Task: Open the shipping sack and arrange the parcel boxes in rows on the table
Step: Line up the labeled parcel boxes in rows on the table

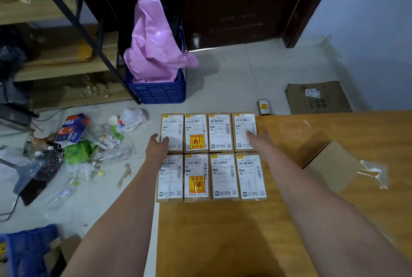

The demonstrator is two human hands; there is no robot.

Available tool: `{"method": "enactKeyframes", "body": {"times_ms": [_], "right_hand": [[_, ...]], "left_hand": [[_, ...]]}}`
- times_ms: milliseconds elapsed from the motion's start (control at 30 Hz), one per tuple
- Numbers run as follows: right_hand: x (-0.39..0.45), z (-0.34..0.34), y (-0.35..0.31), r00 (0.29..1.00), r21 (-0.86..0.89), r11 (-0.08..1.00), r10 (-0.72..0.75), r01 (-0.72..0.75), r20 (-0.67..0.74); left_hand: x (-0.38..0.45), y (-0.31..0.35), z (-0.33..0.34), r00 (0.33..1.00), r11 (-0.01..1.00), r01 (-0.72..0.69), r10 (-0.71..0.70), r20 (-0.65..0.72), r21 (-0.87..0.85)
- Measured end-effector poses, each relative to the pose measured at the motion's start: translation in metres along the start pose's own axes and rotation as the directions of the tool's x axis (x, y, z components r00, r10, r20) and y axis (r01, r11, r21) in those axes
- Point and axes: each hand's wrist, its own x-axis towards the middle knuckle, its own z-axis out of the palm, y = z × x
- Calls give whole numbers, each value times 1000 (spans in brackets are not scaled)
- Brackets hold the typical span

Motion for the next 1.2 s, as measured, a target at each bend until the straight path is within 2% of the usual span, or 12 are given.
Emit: {"method": "enactKeyframes", "body": {"times_ms": [167,333,500,867,1200], "right_hand": [[-12,0,26,997,13,999,47,-48,63],[-22,2,37,998,42,999,-27,24,65],[-31,4,37,995,-25,996,-87,89,44],[-32,7,37,998,-9,998,-68,68,10],[-29,-1,17,986,6,986,-164,164,-10]], "left_hand": [[-11,-23,-1,996,997,75,-74,47,-18],[-24,-29,4,999,999,24,-25,31,44],[-29,-30,6,1000,998,11,-12,16,64],[-25,-31,5,999,996,-9,5,39,91],[-20,-21,1,994,991,-106,105,12,87]]}}
